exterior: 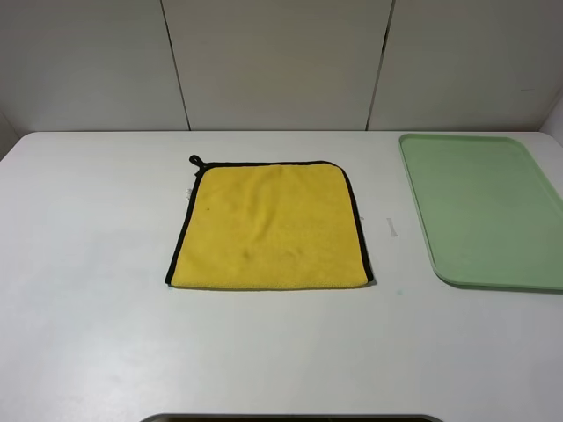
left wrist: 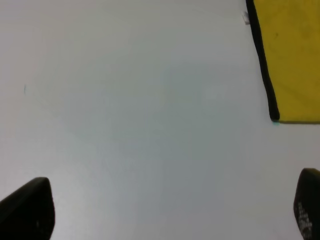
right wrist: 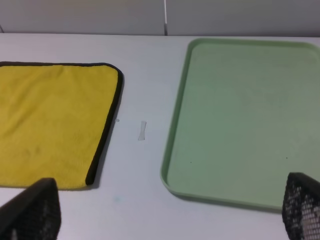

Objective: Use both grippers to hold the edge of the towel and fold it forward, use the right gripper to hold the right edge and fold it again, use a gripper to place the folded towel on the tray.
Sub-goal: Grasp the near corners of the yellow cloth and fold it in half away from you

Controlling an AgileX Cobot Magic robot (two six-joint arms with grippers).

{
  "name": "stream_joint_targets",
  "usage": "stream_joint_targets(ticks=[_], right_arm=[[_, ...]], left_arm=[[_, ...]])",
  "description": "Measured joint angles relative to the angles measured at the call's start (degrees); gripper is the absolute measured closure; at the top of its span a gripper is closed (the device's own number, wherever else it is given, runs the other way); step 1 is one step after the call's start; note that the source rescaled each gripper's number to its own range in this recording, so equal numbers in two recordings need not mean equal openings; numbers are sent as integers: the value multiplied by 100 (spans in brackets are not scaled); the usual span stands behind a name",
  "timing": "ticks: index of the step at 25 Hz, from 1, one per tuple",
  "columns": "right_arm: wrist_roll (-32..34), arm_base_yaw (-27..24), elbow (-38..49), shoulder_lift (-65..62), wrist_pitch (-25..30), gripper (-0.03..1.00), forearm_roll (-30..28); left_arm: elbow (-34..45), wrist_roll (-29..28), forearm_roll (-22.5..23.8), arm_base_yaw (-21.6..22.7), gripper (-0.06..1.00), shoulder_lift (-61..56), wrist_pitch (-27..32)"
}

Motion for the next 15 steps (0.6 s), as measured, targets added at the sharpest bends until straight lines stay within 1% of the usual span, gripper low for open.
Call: stream_joint_targets(ticks=[12, 15], right_arm=[[0, 0, 0, 0, -5, -3, 0], [0, 0, 0, 0, -5, -3, 0]], left_arm=[[0, 0, 0, 0, -3, 0, 0], [0, 169, 0, 0, -3, 0, 0]])
